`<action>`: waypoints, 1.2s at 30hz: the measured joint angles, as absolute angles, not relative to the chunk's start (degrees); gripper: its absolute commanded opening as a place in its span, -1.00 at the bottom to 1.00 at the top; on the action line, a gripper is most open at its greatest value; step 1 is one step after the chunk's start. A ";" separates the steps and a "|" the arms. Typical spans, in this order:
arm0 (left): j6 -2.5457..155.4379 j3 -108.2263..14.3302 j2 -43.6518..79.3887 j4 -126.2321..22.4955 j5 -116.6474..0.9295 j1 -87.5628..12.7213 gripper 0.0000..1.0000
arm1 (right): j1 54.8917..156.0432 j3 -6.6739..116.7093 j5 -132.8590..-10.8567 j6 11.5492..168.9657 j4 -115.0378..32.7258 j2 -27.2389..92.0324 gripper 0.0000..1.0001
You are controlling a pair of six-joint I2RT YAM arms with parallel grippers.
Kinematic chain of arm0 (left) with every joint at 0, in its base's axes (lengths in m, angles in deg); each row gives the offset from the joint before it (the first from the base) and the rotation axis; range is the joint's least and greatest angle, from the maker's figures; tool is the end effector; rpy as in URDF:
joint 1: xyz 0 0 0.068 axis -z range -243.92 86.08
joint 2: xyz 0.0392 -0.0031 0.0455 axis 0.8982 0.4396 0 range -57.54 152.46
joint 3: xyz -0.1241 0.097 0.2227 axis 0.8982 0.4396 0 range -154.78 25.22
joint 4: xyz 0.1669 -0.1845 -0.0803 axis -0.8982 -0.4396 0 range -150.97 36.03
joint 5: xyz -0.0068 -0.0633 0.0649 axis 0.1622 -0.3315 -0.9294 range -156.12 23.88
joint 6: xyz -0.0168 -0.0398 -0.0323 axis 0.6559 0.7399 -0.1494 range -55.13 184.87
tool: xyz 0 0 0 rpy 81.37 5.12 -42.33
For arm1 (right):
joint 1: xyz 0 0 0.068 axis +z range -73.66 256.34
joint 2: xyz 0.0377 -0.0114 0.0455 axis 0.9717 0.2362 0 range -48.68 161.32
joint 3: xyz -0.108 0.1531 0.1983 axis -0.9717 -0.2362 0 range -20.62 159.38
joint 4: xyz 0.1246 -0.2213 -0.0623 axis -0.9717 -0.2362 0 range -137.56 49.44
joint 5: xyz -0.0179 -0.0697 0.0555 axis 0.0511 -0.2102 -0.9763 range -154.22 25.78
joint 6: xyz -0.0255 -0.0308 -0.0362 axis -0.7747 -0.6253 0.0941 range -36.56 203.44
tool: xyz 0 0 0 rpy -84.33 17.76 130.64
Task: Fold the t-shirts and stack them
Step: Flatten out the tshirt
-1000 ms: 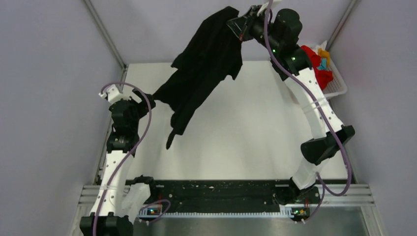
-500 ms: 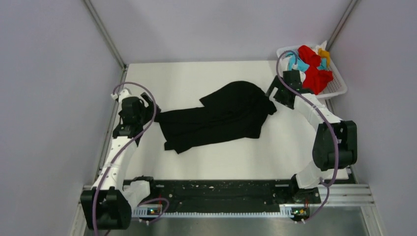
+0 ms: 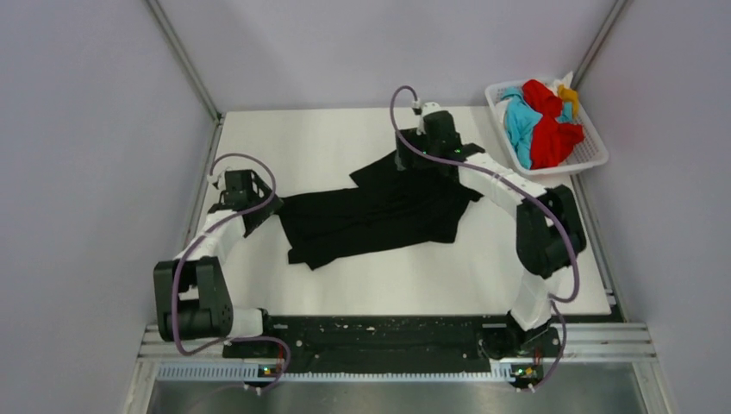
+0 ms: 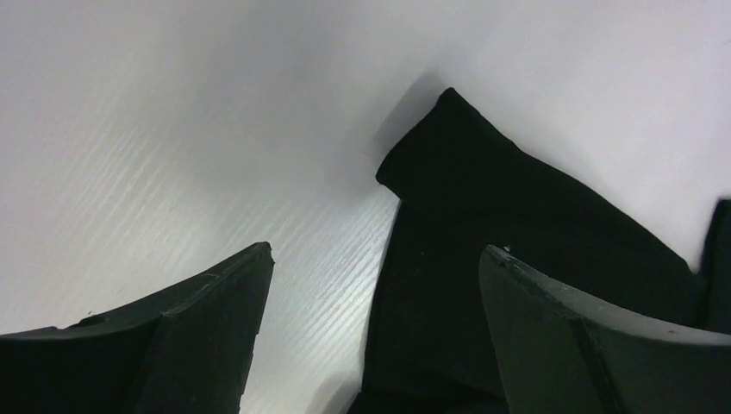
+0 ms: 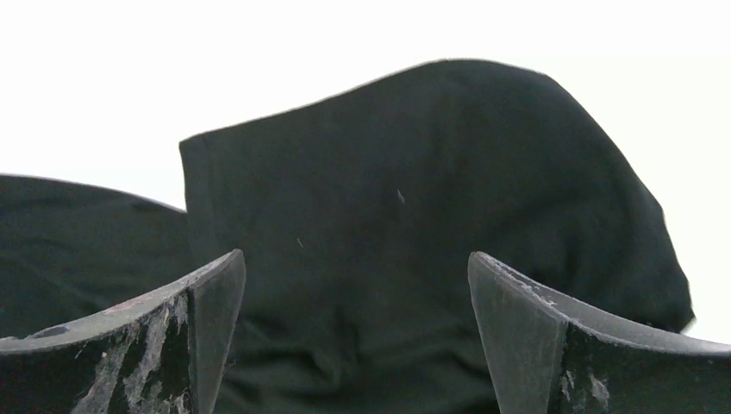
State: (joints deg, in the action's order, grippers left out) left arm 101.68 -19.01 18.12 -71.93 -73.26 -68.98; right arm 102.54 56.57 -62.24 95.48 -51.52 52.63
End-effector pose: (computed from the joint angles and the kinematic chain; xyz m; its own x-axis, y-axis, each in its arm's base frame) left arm 0.2647 0.0278 0.2096 -0.5046 -0.6416 -0.5777 -0.5877 0.7454 -0.3145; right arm 0.3680 0.1799 0.2640 -0.5912 -0.0586 -0.8044 -0.2992 0.9421 0.1512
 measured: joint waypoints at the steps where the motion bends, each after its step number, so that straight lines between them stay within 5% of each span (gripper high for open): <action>1: 101.92 -19.68 20.42 -71.49 -72.73 -69.35 0.75 | 103.54 60.13 -62.39 94.58 -51.67 55.89 0.96; 15: 102.95 -27.88 37.20 -70.31 -61.26 -72.19 -0.19 | 111.83 90.49 -57.45 93.75 -57.36 86.38 0.93; 19: 103.74 -29.21 39.17 -69.33 -58.90 -72.30 -1.00 | 111.85 95.41 -57.10 94.14 -59.96 90.88 0.92; 36: 103.78 -31.20 38.25 -74.99 -58.24 -72.39 -1.00 | 116.63 100.26 -52.21 90.49 -62.73 93.92 0.91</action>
State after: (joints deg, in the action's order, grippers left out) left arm 103.78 -31.20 38.25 -74.99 -58.24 -72.39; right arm 116.63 100.26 -52.21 90.49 -62.73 93.92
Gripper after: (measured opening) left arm 0.020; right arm 0.959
